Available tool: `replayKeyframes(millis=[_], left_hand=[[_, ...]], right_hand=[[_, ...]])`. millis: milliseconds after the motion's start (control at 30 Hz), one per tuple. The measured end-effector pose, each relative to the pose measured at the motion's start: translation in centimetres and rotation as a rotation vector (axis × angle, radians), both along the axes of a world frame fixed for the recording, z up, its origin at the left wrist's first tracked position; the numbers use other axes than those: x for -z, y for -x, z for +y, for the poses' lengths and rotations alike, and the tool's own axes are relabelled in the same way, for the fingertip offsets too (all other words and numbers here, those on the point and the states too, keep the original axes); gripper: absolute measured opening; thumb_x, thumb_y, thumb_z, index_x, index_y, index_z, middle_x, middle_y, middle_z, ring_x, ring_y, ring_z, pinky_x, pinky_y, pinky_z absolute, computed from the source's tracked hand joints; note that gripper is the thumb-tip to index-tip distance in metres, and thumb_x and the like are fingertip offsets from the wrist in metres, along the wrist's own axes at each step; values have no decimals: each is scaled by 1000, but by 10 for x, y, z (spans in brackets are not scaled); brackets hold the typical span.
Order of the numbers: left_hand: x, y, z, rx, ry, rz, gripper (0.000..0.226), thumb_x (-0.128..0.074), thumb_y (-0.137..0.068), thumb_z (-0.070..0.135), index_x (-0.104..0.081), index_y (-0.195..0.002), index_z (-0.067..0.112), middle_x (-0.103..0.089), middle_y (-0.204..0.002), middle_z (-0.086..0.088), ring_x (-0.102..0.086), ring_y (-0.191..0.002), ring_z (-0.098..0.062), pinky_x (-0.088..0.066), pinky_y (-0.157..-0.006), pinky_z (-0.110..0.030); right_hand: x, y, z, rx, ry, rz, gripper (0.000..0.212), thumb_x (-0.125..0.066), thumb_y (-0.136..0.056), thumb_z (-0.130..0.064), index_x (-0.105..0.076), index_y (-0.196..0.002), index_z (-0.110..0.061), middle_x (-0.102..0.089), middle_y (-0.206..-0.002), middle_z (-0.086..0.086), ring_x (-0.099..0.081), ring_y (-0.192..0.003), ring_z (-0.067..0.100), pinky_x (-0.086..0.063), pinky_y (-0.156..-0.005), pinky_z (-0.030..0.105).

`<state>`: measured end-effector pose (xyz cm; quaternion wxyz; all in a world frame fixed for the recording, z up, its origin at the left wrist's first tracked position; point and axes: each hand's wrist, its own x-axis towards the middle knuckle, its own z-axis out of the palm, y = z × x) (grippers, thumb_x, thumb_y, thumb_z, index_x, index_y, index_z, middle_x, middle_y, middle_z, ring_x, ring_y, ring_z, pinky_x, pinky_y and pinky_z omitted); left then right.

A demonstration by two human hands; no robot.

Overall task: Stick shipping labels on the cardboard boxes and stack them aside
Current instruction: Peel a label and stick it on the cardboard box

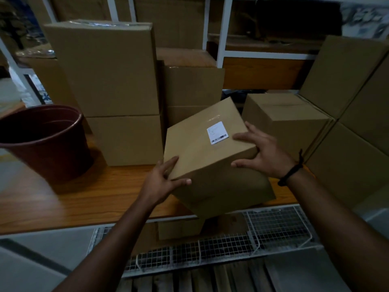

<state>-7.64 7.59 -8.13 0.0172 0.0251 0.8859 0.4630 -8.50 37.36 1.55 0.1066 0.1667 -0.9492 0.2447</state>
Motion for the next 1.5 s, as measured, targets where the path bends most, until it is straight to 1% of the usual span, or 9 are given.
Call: replayKeyframes(millis=[167,433,567,700,867,1000,1167,1367,1500], left_hand=[[-27,-3,3,-24,-45,136,73,-82,-73,39,-51,-139,29,-30,-158,5,-41,-137,-21,-45,-106,-42],[-23,-17,-20,32,323,328,70,-70,-74,63,-57,-135,29,-35,-154,13,-66,-108,-15,-52,-95,-48],[-15,-19,-21,43,378,382,71,-65,-76,70,-58,-134,30,-39,-152,10,-66,-108,-13,-51,-96,-42],[-17,-19,-25,28,340,386,73,-38,-77,82,-59,-130,36,-43,-147,18,-67,-89,-5,-58,-74,-34],[-34,10,-25,2,378,397,55,-48,-87,68,-70,-113,25,-60,-132,5,-52,-117,-19,-49,-91,-44],[-33,26,-24,120,211,209,46,-60,-92,46,-59,-132,25,-42,-152,7,-31,-142,-14,-35,-113,-50],[-26,26,-24,96,170,218,37,-56,-97,39,-60,-131,26,-41,-152,10,-24,-144,-8,-26,-118,-41],[-23,26,-25,97,178,217,36,-53,-97,42,-59,-131,30,-40,-153,11,-23,-144,-6,-26,-117,-45],[-22,27,-25,97,191,241,36,-53,-98,41,-59,-131,29,-40,-152,11,-23,-145,-7,-26,-117,-46]], right_hand=[[9,-7,6,38,178,23,74,-87,-60,-30,-58,-129,-26,-29,-156,7,-29,-132,7,-33,-107,28],[88,-23,-4,99,374,-89,87,-81,-56,-46,-54,-136,-23,-27,-157,8,-29,-142,14,-33,-114,37],[97,-15,-2,92,352,-156,93,-79,-55,-53,-51,-138,-21,-24,-158,6,-30,-142,16,-36,-113,41],[83,-9,8,56,355,-238,92,-69,-57,-73,-56,-134,-23,-25,-158,5,-28,-144,18,-42,-108,48],[48,19,0,143,148,-139,40,-68,-80,-54,-71,-107,-26,-47,-137,0,-40,-128,18,-40,-104,44],[27,54,-24,178,-32,-229,46,-74,-80,-44,-69,-115,-15,-67,-115,4,-59,-97,16,-50,-85,33],[8,85,-33,157,-40,-485,66,-84,-73,-28,-56,-132,-16,-57,-105,-3,-52,-100,15,-48,-89,33],[-2,97,-43,146,-23,-617,51,-85,-69,-12,-62,-114,-14,-57,-88,-4,-55,-96,19,-47,-77,30],[0,98,-44,179,-1,-644,40,-84,-71,-12,-61,-103,-18,-58,-91,-2,-54,-104,22,-49,-89,37]])
